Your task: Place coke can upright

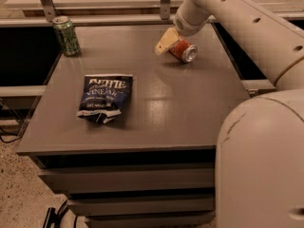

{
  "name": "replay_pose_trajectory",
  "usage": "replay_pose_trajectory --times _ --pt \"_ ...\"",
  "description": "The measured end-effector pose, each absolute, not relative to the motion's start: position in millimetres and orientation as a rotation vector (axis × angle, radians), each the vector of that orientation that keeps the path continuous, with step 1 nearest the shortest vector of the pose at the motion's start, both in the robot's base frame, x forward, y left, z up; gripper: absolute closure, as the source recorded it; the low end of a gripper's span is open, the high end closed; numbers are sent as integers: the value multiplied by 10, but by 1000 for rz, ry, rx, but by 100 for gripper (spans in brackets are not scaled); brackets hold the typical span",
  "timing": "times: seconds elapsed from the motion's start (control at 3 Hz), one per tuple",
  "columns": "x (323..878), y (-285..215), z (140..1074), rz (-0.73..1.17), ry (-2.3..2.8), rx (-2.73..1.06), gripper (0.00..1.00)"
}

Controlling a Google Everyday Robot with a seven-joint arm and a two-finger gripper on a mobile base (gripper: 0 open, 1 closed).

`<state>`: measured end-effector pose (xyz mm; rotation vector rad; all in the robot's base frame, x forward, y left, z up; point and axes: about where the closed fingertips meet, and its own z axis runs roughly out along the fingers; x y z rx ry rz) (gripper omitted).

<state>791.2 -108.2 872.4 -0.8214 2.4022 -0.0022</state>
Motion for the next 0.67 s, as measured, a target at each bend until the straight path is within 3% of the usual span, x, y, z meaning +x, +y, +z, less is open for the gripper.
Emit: replay_pose_trajectory --times 0.67 --pt "8044 -998 8591 -43 2414 -830 0"
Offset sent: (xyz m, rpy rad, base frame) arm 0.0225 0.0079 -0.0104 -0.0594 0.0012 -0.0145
